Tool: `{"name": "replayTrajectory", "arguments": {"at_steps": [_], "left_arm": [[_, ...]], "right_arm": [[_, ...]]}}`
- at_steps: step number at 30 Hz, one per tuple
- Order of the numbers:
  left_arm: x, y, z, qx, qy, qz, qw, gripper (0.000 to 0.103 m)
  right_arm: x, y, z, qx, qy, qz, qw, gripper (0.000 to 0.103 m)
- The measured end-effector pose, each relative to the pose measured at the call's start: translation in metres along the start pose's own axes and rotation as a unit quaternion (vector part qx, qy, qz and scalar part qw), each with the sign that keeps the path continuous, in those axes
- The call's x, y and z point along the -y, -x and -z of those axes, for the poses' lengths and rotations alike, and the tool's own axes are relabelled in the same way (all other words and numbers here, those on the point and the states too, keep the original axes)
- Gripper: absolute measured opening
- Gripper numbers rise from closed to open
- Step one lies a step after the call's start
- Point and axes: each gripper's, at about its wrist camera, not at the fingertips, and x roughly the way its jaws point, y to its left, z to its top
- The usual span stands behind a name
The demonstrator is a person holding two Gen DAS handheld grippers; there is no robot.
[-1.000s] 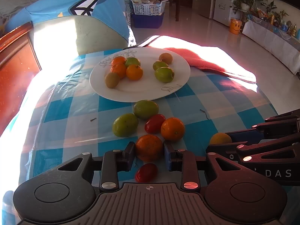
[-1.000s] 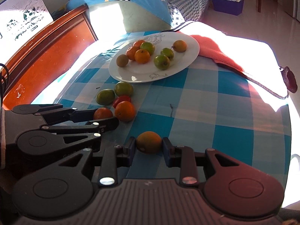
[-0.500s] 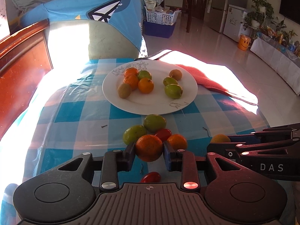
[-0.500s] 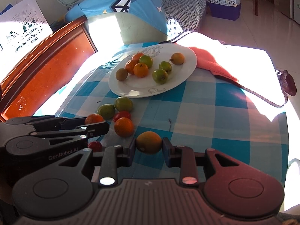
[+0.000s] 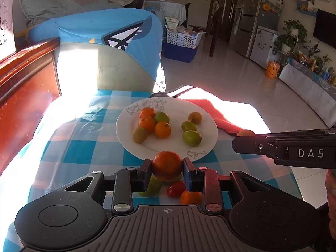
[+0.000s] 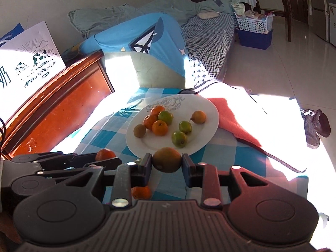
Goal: Organize fruits
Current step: 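Carry both fruits onto the plate and open both tools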
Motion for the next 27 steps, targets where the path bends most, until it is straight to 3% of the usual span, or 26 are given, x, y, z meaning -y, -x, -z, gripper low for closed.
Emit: {"name": "replayTrajectory", "arguments": {"at_steps": [8, 27], "left_arm": [[-0.014, -0.017, -0.018, 0.001, 0.032, -0.002, 0.9995, 0.029], [-0.014, -0.076, -0.033, -0.031, 0.031, 0.001, 0.999, 0.029]], "right_arm": [[0.007, -0.016, -0.037, 0.023, -0.003, -0.018, 1.0, 0.031], [0.03, -0.1, -0.067, -0.005, -0.047, -0.016, 0.999, 0.031]]}}
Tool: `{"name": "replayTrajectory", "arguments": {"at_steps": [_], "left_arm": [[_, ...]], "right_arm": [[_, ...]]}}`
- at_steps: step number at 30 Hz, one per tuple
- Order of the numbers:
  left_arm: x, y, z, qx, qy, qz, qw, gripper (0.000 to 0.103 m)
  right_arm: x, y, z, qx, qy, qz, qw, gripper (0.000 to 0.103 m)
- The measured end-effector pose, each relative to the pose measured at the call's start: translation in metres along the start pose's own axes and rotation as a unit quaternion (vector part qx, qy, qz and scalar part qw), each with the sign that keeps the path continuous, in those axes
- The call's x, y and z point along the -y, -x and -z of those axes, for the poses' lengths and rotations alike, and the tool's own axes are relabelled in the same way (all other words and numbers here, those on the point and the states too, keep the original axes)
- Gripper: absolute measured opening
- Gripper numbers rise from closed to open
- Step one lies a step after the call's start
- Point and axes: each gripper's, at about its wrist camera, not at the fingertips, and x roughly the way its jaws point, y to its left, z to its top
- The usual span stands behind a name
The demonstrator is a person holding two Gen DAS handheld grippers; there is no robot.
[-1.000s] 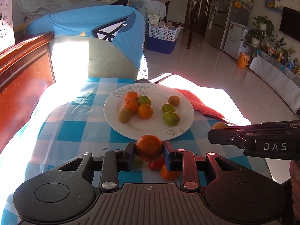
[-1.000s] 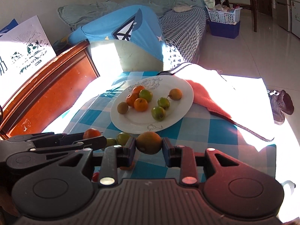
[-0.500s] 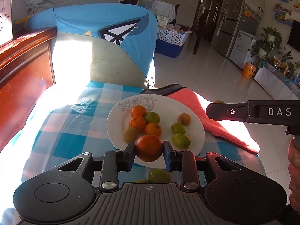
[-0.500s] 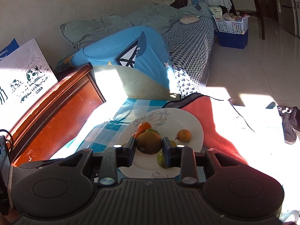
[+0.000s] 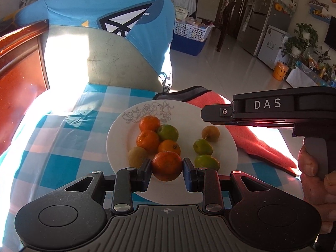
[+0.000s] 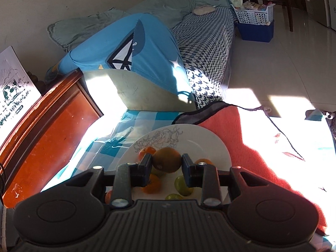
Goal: Organize fruits
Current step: 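Carry both fruits onto the plate and open both tools, then withdraw both tools from the plate toward the remaining fruit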
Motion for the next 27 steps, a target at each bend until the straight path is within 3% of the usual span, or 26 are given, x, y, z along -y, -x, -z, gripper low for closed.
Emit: {"name": "replayTrajectory", "arguments": {"at_steps": [15, 21, 22, 27], "left_arm": [[0.002, -0.025, 0.005, -0.023, 0.004, -0.002, 0.9997, 0.029], [0.003, -0.019, 0.0, -0.009, 0.008, -0.008, 0.9999, 0.032], [0.003, -0.017, -0.001, -0.006, 0.009, -0.01, 0.9999, 0.035], [0.005, 0.003, -0.004, 0.019, 0.004, -0.028, 0.9994, 0.071]], "right_arm": [[0.009, -0.044, 0.0, -0.023, 0.0, 0.014, 1.0, 0.031], [0.01, -0.049, 0.0, -0.026, -0.001, 0.011, 1.0, 0.036], [0.01, -0.048, 0.0, -0.025, 0.0, 0.012, 1.0, 0.036], [0.005, -0.036, -0.004, -0.016, 0.003, 0.005, 1.0, 0.05]]}}
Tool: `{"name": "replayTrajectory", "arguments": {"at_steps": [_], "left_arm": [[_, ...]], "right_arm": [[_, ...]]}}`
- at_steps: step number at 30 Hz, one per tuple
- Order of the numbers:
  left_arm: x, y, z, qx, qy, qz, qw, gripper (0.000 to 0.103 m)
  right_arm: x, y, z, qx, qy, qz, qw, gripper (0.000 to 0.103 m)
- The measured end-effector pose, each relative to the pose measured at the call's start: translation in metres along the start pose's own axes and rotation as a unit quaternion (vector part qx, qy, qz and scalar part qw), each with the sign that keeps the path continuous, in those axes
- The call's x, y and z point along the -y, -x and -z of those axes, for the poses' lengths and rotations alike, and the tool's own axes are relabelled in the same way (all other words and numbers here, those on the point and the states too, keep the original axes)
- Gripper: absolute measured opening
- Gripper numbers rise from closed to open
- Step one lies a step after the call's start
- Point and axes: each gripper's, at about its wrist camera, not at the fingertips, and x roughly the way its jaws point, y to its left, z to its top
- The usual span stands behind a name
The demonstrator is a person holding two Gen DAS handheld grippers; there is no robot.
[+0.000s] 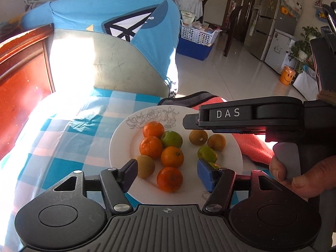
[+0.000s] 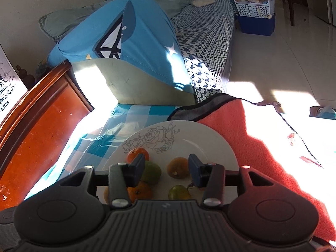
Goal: Organize fruits
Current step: 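Withdraw both tools from the plate toward the remaining fruit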
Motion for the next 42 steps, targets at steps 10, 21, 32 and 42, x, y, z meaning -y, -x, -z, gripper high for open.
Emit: {"name": "replayTrajectory", "arguments": {"at_steps": [10, 21, 32, 42], "left_arm": [[-0.004, 0.036, 0.005, -0.018, -0.001, -0.034, 0.9993, 0.097], [-0.025, 0.071, 0.039, -0.04, 0.045, -0.062, 0.9963, 0.097], [-0.02, 0.085, 0.073, -0.061, 0.024, -0.032, 0.9973, 0.097], [-0.019, 0.082, 0.091, -0.079, 0.001, -0.039, 0.9961, 0.097]], "right_arm": [[-0.021, 0.04, 0.01, 0.008, 0.039, 0.013, 0.999, 0.092], [-0.022, 0.078, 0.046, -0.011, 0.019, 0.02, 1.0, 0.096], [-0.036, 0.103, 0.088, -0.035, 0.047, 0.004, 0.998, 0.096], [-0.044, 0.094, 0.11, -0.068, 0.076, 0.0, 0.995, 0.091]]}}
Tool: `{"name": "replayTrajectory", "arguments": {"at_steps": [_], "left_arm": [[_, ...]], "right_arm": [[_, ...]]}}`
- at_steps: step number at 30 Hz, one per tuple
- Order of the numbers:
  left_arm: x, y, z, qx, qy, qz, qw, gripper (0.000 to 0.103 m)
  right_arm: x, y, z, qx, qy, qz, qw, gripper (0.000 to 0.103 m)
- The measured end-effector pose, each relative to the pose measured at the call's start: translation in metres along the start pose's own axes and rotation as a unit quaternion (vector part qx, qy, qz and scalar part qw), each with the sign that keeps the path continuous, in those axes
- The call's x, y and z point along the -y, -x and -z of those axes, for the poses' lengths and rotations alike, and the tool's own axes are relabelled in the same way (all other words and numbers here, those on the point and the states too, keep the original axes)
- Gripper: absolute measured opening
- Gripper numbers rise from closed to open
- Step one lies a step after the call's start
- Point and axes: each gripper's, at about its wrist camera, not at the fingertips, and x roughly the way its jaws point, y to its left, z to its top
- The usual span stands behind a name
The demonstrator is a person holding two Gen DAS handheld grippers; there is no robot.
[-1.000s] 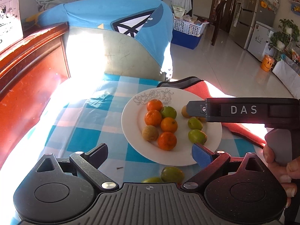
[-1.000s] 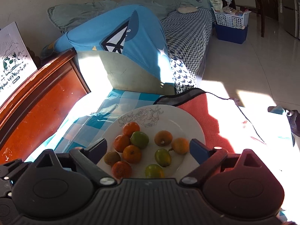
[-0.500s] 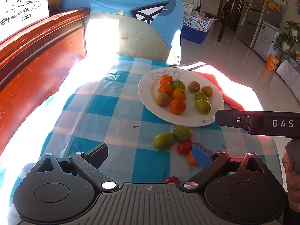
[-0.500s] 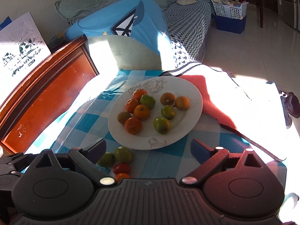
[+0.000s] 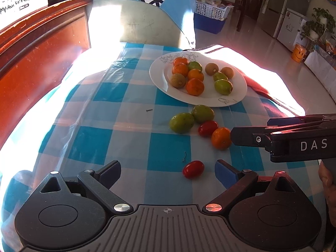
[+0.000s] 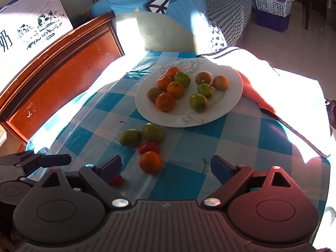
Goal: Organize fruits
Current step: 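Withdraw both tools from the plate toward the remaining fruit, then grasp a tangerine with the right tool while the left tool grasps a small red tomato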
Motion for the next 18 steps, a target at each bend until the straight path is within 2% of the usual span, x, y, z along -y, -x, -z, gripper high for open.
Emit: {"name": "replayTrajectory", "arguments": {"at_steps": [9, 18], "left_arm": [[0.003, -0.009, 0.004, -0.019, -0.013, -0.01, 0.9997, 0.097], [0.008, -0.008, 0.007, 0.006, -0.031, -0.015, 0.9994, 0.095]], "right_arm": [[-0.001, -0.012, 0.004, -0.012, 0.002, 0.0, 1.0, 0.076], [-0.008, -0.026, 0.004, -0.017, 0.009, -0.009, 1.0, 0.056]]}}
